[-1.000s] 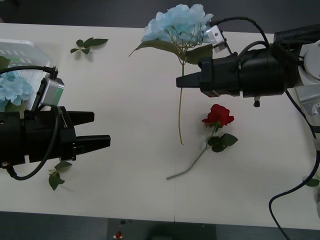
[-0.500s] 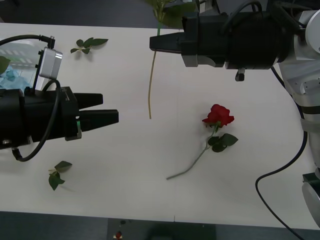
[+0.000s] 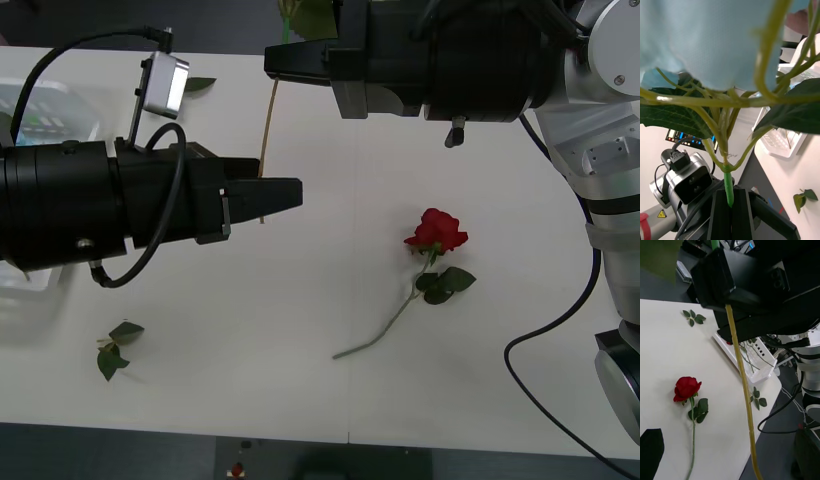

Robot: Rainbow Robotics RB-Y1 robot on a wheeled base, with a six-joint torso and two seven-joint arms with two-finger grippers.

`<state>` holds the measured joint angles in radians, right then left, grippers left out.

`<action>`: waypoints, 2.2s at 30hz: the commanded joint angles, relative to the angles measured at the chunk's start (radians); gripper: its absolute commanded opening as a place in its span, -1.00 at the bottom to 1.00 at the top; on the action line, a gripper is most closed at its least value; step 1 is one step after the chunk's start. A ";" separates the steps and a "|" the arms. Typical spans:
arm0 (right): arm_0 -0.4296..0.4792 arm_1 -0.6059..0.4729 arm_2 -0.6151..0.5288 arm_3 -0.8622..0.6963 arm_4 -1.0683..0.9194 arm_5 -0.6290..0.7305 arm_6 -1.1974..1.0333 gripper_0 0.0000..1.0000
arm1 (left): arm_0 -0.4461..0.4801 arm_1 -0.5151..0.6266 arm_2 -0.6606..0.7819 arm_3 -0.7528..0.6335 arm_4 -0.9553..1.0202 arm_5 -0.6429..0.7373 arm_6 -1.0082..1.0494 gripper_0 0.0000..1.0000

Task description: Put the red flowers into the right box and the blue flowers into the left box

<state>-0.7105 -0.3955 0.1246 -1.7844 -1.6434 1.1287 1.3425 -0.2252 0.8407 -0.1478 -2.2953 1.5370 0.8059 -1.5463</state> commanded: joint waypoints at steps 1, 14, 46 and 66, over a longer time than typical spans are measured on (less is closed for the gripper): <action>-0.023 0.009 -0.016 -0.038 -0.006 -0.004 -0.023 -1.00 | -0.025 0.024 0.016 -0.035 -0.017 -0.010 0.069 1.00; -0.023 0.009 -0.016 -0.038 -0.006 -0.004 -0.023 -1.00 | -0.080 0.024 -0.024 -0.023 -0.063 -0.010 0.098 -1.00; -0.023 0.009 -0.016 -0.038 -0.006 -0.004 -0.023 1.00 | 0.069 0.127 0.139 -0.024 -0.003 -0.013 0.124 -1.00; -0.017 -0.023 -0.023 -0.061 0.024 -0.004 -0.043 1.00 | 0.828 0.242 0.903 0.180 0.298 0.182 -0.201 -1.00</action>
<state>-0.7097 -0.3966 0.1190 -1.7917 -1.6327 1.1287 1.3424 0.5754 1.0719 0.7623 -2.1664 1.8230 0.9847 -1.6428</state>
